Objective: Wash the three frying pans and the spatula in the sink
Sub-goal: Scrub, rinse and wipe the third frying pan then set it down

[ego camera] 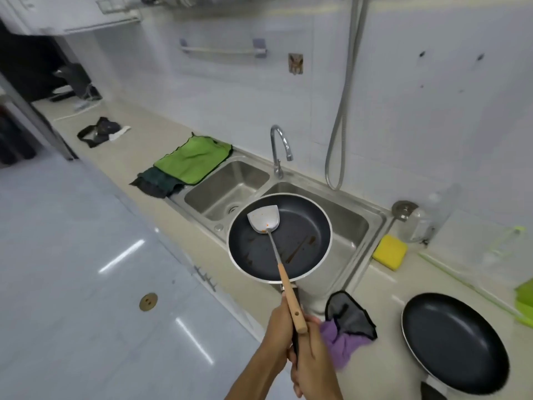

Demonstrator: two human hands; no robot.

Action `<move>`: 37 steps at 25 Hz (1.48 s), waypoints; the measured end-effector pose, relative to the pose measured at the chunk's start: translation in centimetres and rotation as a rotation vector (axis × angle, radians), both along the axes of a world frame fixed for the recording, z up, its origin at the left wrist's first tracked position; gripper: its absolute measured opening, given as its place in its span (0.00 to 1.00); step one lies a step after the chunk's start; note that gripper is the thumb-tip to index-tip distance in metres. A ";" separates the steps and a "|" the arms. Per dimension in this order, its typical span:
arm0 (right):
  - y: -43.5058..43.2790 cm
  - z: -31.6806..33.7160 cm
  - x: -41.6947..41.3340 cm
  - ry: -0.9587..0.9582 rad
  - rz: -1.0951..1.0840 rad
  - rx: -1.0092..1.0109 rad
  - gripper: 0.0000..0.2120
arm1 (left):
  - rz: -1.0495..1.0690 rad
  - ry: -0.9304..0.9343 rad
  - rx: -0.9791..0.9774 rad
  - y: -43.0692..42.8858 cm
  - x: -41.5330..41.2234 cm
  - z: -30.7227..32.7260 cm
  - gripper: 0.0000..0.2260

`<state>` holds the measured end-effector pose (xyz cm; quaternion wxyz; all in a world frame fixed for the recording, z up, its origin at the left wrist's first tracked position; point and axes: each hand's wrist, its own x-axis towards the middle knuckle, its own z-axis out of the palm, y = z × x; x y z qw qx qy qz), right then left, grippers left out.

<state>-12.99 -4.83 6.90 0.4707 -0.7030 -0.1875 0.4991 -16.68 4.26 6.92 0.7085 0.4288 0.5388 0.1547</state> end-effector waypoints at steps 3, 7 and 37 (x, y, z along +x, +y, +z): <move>5.8 -1.3 0.8 -0.101 -0.049 -0.082 0.17 | -0.081 -0.004 -0.054 5.5 1.3 -1.3 0.27; 12.4 -2.6 1.8 -0.111 -0.149 -0.110 0.12 | -0.198 0.000 -0.138 13.3 2.8 -4.1 0.29; 27.2 -8.5 5.0 -0.004 -0.366 -0.262 0.28 | -0.395 0.057 -0.377 31.5 5.6 -13.9 0.37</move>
